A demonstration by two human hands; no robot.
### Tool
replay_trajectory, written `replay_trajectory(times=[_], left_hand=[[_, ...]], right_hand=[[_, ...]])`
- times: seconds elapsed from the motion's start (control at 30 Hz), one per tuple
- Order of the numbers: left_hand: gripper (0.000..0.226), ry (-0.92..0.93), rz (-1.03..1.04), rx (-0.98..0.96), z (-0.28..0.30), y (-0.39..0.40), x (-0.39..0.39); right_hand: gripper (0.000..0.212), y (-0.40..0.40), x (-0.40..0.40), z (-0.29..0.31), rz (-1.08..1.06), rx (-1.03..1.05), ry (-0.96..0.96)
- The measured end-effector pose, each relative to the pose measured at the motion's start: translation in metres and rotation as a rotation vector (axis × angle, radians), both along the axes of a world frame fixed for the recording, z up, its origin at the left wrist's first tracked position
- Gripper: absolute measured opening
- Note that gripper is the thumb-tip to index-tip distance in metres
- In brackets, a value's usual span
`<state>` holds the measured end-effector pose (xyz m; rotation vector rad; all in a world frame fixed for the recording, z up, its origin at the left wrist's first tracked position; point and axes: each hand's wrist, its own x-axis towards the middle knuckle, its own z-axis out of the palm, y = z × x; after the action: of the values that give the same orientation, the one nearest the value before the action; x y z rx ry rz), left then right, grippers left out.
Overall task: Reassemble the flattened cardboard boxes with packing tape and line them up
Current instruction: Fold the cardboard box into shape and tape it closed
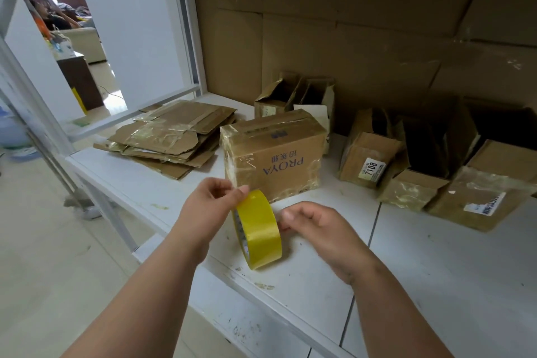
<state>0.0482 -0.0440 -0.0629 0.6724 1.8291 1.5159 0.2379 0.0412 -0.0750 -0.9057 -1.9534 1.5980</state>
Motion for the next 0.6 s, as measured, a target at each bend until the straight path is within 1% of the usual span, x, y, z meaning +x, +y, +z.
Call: replay_trajectory(times=[0.03,0.07,0.1,0.13,0.17,0.2,0.23,0.27,0.33,0.37,0.47,0.53,0.6], left_hand=[[0.038,-0.058,-0.015,-0.002,-0.002,-0.002,0.002],[0.034,-0.093,-0.024,0.005,-0.003,-0.003,0.003],[0.029,-0.109,-0.024,0.015,-0.003,-0.003,0.005],[0.025,-0.117,-0.016,0.025,-0.002,-0.004,0.006],[0.022,-0.12,-0.005,0.036,-0.002,-0.003,0.007],[0.02,-0.122,0.006,0.047,-0.002,-0.003,0.008],[0.019,-0.129,0.014,0.058,-0.002,-0.003,0.01],[0.018,-0.139,0.022,0.073,-0.002,-0.003,0.012],[0.019,-0.157,0.05,0.098,-0.001,-0.003,0.015],[0.02,-0.151,0.066,0.104,-0.001,-0.002,0.017],[0.026,-0.061,0.128,0.11,-0.002,0.001,0.019],[0.026,0.006,0.169,0.106,-0.001,0.004,0.021],[0.024,0.05,0.198,0.105,0.001,0.005,0.024]], right_hand=[[0.008,0.006,0.004,-0.001,-0.103,0.074,-0.06],[0.011,0.014,0.008,-0.003,-0.202,0.179,-0.191],[0.022,0.021,0.013,-0.005,-0.259,0.301,-0.38],[0.035,0.027,0.018,-0.009,-0.256,0.398,-0.606],[0.042,0.03,0.022,-0.012,-0.229,0.462,-0.818],[0.042,0.032,0.025,-0.014,-0.212,0.5,-0.967],[0.036,0.033,0.026,-0.017,-0.214,0.519,-1.045],[0.029,0.034,0.027,-0.018,-0.227,0.542,-1.073],[0.021,0.036,0.027,-0.017,-0.24,0.59,-1.061],[0.02,0.037,0.026,-0.014,-0.248,0.588,-1.009],[0.011,0.032,0.018,0.003,-0.262,0.522,-0.69],[0.008,0.026,0.008,0.019,-0.207,0.572,-0.489],[0.016,0.019,-0.004,0.036,-0.116,0.671,-0.359]])
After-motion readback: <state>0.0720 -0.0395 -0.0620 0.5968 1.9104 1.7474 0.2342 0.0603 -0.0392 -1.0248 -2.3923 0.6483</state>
